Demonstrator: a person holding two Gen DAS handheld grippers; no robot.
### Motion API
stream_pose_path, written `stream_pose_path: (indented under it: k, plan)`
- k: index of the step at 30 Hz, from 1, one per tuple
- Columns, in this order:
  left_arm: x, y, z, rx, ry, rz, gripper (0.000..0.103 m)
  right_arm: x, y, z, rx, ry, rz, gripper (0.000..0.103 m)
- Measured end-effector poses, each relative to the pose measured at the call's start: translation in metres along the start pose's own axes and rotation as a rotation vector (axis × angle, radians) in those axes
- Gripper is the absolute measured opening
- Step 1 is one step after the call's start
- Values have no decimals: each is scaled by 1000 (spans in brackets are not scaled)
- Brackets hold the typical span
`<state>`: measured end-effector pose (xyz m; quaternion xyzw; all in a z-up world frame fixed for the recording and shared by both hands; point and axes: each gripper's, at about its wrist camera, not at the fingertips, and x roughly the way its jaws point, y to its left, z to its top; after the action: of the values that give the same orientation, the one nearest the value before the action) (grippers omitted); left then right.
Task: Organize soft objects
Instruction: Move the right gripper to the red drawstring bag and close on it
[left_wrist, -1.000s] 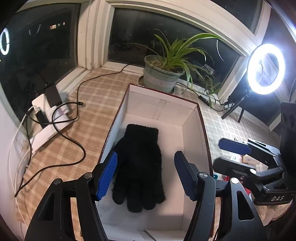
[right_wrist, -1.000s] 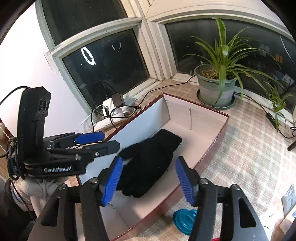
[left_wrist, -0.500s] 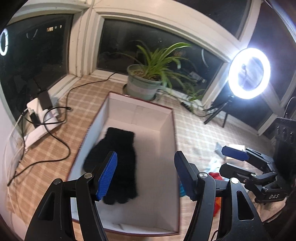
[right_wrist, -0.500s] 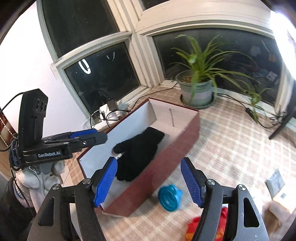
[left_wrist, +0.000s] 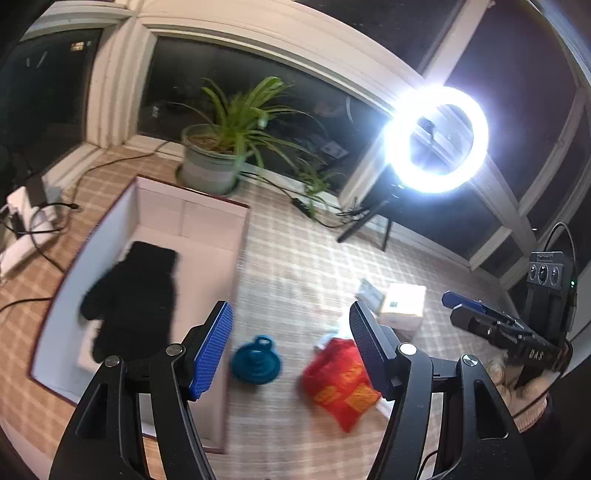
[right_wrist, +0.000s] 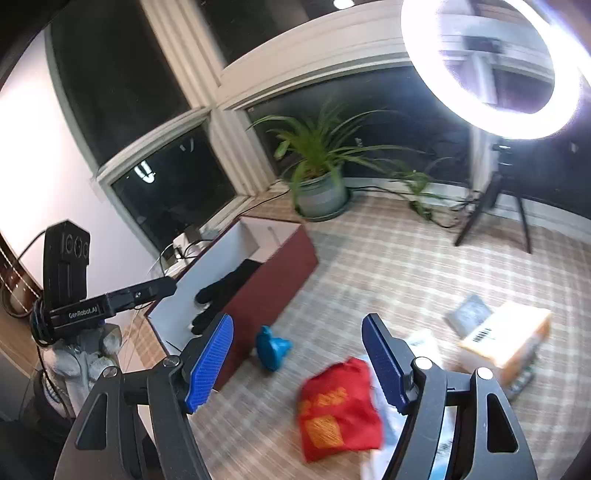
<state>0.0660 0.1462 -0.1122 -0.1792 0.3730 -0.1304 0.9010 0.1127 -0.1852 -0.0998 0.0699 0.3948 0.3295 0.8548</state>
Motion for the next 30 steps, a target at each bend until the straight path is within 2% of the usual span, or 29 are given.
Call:
stream_pose_path:
  k: [6,11,22,27,30]
  plan:
    - [15,-30,-18,-5,34,-56,67,-28,-41,-5,52,9,-14,73]
    - [33,-44,-43,-54,86,-104,67,-24,-62,-11,64,71,10,73]
    - [81,-37,-115,-268,248,-162,67,44,-59,-36,8,321,102,73]
    - [98,-44,-132,-300,287,-182,67,82,-54,-44,9,427,136,73]
    - [105,-44,-134,-317,287,-173,67,97,-52,-49,2,464,116,73]
